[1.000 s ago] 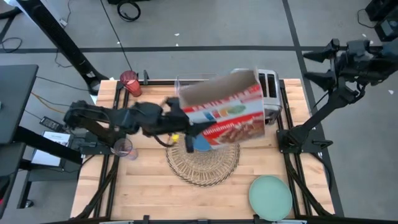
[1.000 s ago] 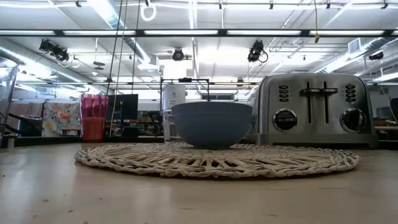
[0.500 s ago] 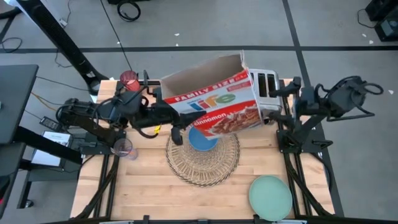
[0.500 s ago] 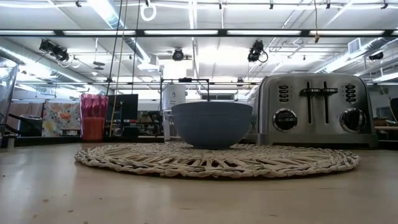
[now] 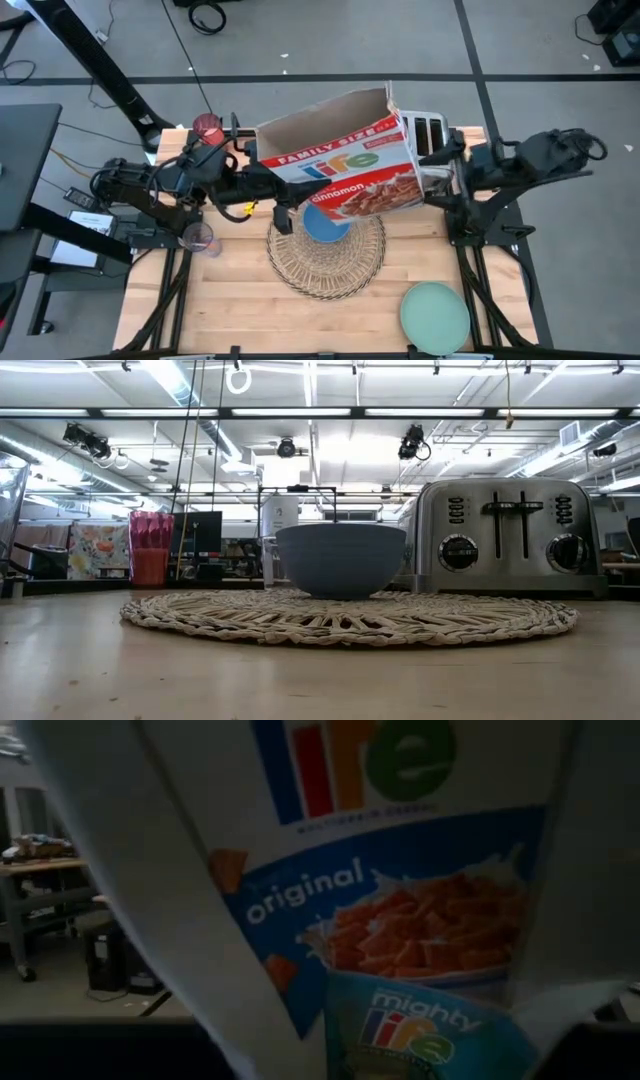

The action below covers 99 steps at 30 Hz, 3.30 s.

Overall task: Arrange a breakfast setting
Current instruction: Pour the cereal from the cereal box into the blue bowl

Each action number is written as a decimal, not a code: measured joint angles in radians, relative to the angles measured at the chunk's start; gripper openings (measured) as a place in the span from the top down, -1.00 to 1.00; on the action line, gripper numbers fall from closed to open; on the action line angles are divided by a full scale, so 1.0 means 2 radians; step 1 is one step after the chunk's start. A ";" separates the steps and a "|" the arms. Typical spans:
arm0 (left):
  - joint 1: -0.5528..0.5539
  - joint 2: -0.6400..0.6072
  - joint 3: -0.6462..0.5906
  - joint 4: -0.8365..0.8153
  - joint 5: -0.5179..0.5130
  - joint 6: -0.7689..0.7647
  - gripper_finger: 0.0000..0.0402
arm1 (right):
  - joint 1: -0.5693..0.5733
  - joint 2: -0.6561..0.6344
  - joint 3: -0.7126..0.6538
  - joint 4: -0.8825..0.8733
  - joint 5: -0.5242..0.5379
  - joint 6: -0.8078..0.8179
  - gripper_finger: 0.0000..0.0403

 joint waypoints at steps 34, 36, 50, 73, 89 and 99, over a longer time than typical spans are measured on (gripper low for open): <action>-0.019 -0.024 0.000 -0.088 -0.005 0.009 -0.25 | -0.069 0.067 -0.001 0.003 -0.102 0.049 -0.11; -0.020 -0.037 0.001 -0.107 -0.009 0.003 -0.34 | -0.069 0.066 -0.001 0.006 -0.102 0.052 -0.08; -0.046 -0.101 0.000 -0.420 -0.062 -0.195 -0.37 | -0.063 0.039 0.000 -0.091 -0.113 0.110 -0.07; -0.040 -0.037 -0.001 -0.587 -0.209 -0.366 -0.37 | -0.047 0.018 -0.047 -0.377 -0.293 0.288 -0.07; 0.112 -0.080 -0.197 -0.404 -0.038 -0.176 -0.37 | -0.051 0.025 -0.131 -0.360 -0.325 0.388 -0.02; 0.133 -0.075 -0.268 -0.362 0.002 -0.163 -0.37 | -0.081 0.057 -0.138 -0.347 -0.382 0.436 -0.01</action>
